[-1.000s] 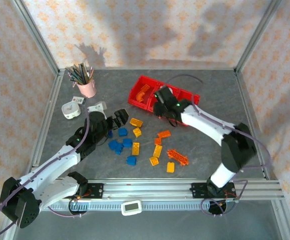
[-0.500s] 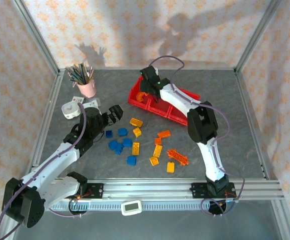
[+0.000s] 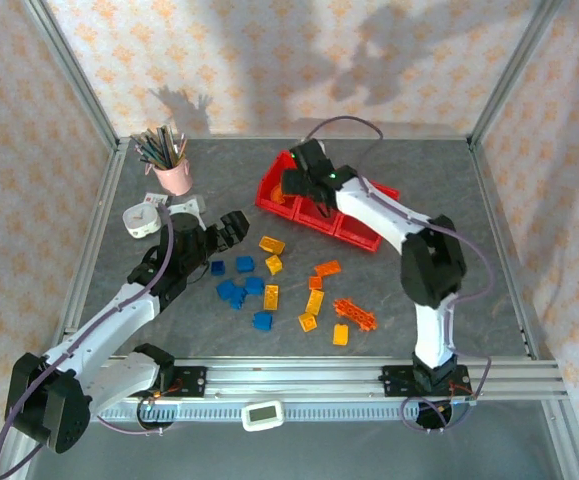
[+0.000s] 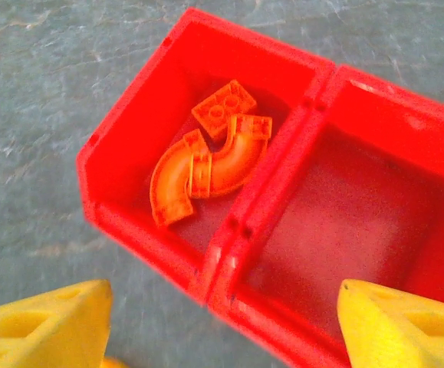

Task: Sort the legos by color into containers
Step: Rotate the lego at the center of the table.

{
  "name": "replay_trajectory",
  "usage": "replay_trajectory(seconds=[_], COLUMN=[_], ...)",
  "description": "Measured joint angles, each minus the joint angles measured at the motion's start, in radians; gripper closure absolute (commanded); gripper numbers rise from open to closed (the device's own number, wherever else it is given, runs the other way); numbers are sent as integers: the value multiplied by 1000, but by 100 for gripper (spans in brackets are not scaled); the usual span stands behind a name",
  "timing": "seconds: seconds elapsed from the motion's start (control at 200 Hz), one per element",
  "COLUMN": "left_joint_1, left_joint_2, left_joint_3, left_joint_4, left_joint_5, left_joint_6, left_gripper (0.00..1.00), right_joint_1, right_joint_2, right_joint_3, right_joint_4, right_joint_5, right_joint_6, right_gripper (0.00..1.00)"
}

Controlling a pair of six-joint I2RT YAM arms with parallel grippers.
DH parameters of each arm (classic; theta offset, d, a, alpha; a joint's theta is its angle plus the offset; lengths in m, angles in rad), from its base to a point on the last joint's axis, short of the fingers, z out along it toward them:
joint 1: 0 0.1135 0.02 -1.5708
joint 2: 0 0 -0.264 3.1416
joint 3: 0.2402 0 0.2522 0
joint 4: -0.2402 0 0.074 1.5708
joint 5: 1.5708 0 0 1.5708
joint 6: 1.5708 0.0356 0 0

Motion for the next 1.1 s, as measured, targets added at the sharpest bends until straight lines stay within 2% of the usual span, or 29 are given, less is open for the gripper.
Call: replay_trajectory(seconds=[0.19, 0.546, 0.726, 1.096], left_joint_1=[-49, -156, -164, -164], left_joint_2=[-42, -37, -33, -39], left_joint_3=[-26, -79, -84, -110], left_joint_4=[1, 5, 16, 23], left_joint_5=[6, 2, 0, -22], left_joint_6=[-3, -31, -40, -53], left_gripper=[1, 1, 1, 1], right_joint_1=[43, 113, 150, 176], right_joint_2=[-200, -308, -305, -215], right_joint_3=[-262, -609, -659, -660], right_joint_4=[13, 62, 99, 151], right_joint_5=[15, 23, 48, 99], right_joint_6=[69, 333, 434, 504], right_gripper=[18, 15, 14, 11])
